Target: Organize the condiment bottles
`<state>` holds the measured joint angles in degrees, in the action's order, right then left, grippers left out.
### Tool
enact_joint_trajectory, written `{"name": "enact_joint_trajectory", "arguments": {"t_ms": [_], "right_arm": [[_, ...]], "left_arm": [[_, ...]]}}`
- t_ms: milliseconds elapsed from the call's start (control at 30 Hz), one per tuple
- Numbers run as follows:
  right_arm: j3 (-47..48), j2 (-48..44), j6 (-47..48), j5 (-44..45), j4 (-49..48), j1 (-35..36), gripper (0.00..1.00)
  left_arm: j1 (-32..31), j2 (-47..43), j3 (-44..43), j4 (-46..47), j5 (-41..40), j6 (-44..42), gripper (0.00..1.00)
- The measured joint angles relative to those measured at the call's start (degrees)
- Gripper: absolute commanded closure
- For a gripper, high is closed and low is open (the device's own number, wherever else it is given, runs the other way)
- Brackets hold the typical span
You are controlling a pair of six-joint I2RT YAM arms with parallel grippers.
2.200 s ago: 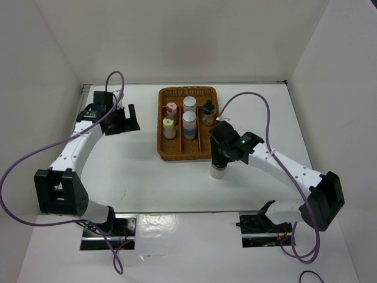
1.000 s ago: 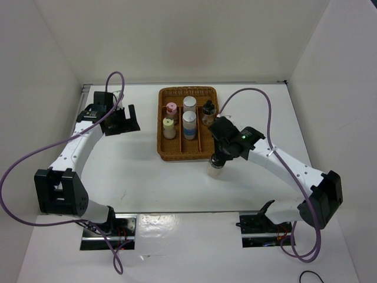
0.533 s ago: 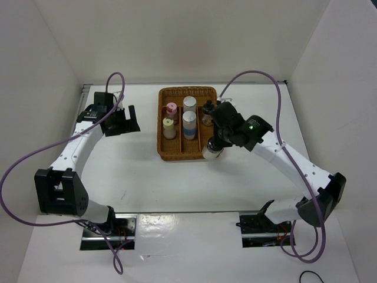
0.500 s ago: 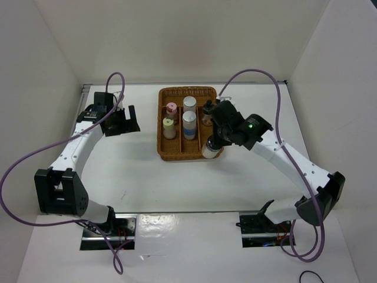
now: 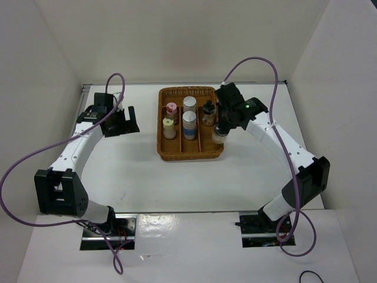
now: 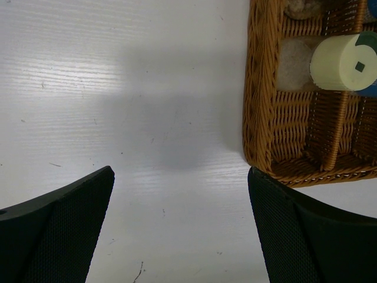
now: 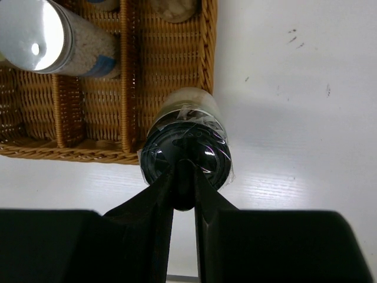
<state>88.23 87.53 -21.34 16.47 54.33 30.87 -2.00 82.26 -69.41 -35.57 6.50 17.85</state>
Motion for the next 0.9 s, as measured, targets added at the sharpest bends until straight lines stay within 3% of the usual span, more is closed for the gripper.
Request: {"name": "enact_joint_trajectory", "arguments": {"t_ms": [900], "right_arm": [[4.17, 14.71, 4.94, -3.72, -10.71, -3.19, 1.0]], "left_arm": [[0.0, 5.16, -3.58, 0.09, -0.74, 0.0, 0.0]]}}
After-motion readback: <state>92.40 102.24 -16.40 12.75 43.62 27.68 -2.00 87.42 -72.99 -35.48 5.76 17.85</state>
